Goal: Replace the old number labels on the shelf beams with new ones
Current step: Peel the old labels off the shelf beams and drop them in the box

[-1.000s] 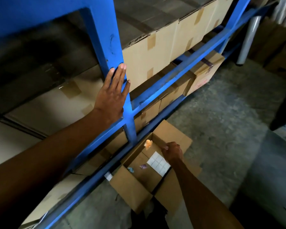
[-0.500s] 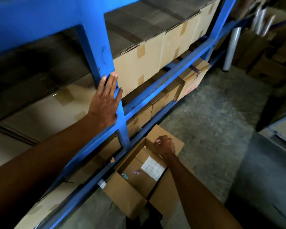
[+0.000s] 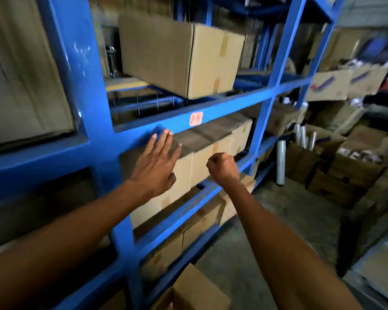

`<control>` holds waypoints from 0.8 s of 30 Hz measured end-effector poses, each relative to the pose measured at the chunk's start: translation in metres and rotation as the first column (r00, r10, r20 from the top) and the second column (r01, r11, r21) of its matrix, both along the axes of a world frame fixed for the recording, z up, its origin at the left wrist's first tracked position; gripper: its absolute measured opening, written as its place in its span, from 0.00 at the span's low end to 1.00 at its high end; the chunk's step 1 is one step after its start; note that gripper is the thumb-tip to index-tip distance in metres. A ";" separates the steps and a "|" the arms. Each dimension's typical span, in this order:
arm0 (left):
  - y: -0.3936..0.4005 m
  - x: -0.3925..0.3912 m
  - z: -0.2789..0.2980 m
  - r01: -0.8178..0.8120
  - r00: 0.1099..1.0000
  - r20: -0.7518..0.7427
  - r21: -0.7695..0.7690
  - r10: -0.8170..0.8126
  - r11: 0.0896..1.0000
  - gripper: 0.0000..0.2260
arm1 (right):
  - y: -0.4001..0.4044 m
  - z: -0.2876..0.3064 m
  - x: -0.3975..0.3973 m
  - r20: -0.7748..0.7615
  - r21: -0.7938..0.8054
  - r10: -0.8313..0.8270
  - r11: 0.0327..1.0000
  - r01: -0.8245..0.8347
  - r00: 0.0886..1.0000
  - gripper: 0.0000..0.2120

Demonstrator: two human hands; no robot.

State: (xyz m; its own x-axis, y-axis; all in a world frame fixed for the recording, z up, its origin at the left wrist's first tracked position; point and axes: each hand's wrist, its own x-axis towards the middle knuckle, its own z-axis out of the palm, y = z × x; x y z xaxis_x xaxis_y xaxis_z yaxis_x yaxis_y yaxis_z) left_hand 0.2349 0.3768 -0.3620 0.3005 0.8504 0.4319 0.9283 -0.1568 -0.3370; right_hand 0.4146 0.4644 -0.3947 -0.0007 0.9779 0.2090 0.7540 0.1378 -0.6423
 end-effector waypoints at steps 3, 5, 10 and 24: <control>0.031 0.017 0.043 -0.035 0.999 0.008 0.129 0.035 0.991 0.35 | 0.047 0.064 0.016 -0.031 0.168 0.028 0.986 -0.023 0.999 0.10; 0.048 0.023 0.061 -0.101 0.995 0.028 0.126 0.098 0.987 0.37 | 0.075 0.098 0.025 -0.064 0.217 0.040 0.976 -0.025 0.997 0.11; 0.071 0.027 0.069 -0.363 0.931 -0.090 -0.105 0.354 0.926 0.38 | 0.118 0.128 0.027 -0.031 0.254 0.120 0.961 -0.109 0.992 0.11; 0.076 0.025 0.058 -0.436 0.897 -0.093 -0.334 0.431 0.835 0.45 | 0.117 0.049 -0.031 0.156 0.415 0.166 0.883 -0.217 0.974 0.13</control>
State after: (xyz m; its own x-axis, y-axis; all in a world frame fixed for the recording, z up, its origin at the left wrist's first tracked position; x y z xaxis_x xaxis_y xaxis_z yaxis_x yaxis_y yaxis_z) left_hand 0.2596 0.4527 -0.3036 -0.1300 0.9872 0.0927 0.9238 0.1546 -0.3504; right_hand 0.3840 0.5812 -0.3456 -0.2271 0.7721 0.5935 0.7483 0.5284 -0.4010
